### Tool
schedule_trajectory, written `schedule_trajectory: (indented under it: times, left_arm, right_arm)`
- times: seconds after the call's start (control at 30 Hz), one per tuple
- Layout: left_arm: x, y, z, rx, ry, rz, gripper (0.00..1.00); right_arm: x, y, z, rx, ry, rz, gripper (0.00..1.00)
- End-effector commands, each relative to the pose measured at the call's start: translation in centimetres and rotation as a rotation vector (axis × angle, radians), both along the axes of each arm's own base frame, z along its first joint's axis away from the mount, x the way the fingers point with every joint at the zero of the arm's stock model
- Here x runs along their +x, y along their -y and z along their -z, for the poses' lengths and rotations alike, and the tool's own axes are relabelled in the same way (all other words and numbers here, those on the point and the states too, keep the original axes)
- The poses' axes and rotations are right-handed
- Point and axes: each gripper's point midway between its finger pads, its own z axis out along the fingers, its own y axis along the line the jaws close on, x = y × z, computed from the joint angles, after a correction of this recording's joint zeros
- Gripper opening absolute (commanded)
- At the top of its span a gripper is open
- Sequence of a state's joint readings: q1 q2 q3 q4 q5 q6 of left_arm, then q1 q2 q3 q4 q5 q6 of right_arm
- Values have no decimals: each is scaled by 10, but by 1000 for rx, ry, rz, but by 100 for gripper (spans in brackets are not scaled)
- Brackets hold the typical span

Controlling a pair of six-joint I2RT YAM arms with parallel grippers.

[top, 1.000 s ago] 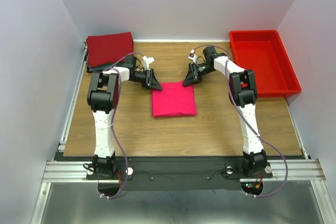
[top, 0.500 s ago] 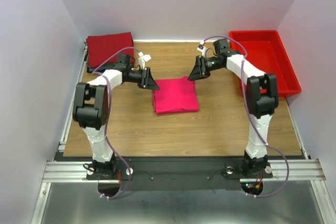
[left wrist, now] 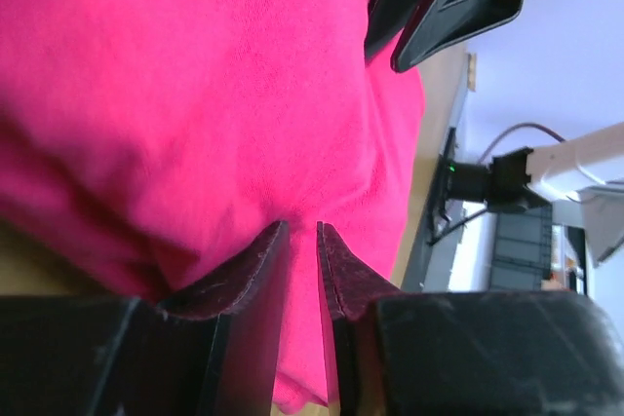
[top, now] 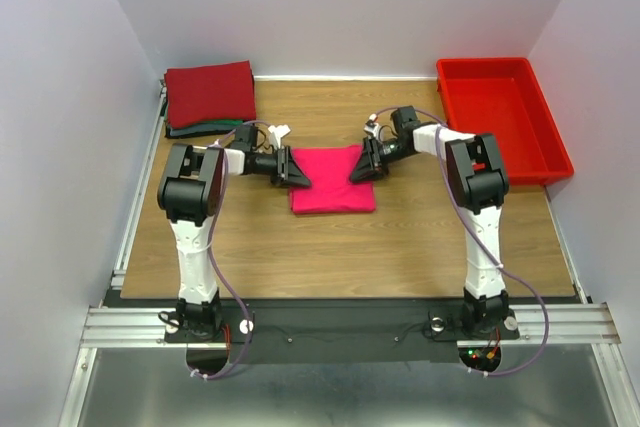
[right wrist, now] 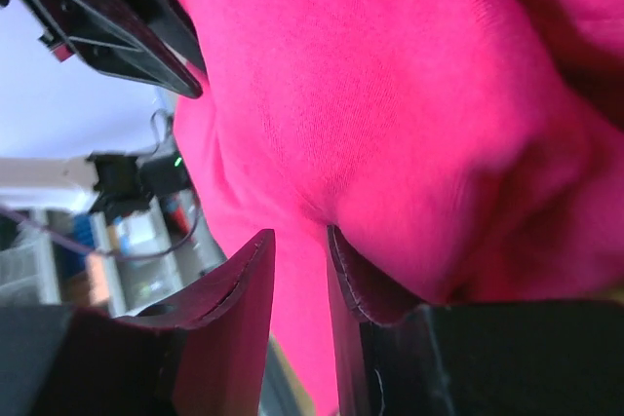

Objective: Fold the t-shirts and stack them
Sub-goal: Fold the tshirt

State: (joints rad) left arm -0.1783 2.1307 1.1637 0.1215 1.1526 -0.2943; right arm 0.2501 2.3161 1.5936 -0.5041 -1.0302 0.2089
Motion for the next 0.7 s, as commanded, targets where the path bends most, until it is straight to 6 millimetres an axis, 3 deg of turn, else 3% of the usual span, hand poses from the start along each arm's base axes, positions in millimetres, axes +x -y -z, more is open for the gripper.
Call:
schedule_trajectory:
  times: [0.0, 0.07, 0.13, 0.2, 0.23, 0.27, 0.3, 0.37, 0.43, 0.53, 0.67]
  left_arm:
    - [50, -27, 1, 121, 133, -115, 31]
    - [53, -32, -10, 114, 148, -113, 31]
    - [46, -29, -32, 81, 195, -75, 29]
    - [26, -19, -53, 11, 192, -21, 27]
    - [17, -12, -73, -22, 216, 3, 27]
    - [6, -6, -82, -49, 220, 35, 27]
    - [-11, 4, -91, -63, 231, 72, 27]
    - [-31, 15, -96, -84, 225, 117, 27]
    - [-48, 33, -106, -101, 247, 169, 27]
    - [-57, 44, -96, -99, 208, 168, 27]
    - [-51, 46, -53, -53, 115, 105, 28]
  right_arm:
    - [55, 27, 8, -124, 177, 101, 34]
    - [59, 25, -9, -102, 216, 94, 34]
    - [56, 20, -39, -61, 254, 83, 35]
    - [42, 16, -51, -34, 242, 71, 35]
    - [33, 9, -60, -22, 240, 56, 35]
    - [24, 3, -78, 2, 244, 49, 35]
    - [6, -8, -79, 15, 220, 16, 35]
    - [-11, -17, -93, 37, 216, -6, 35]
    - [-29, -24, -87, 44, 179, -27, 34]
    - [-39, -28, -73, 42, 131, -21, 35]
    - [-46, -23, -33, -8, 51, -7, 34]
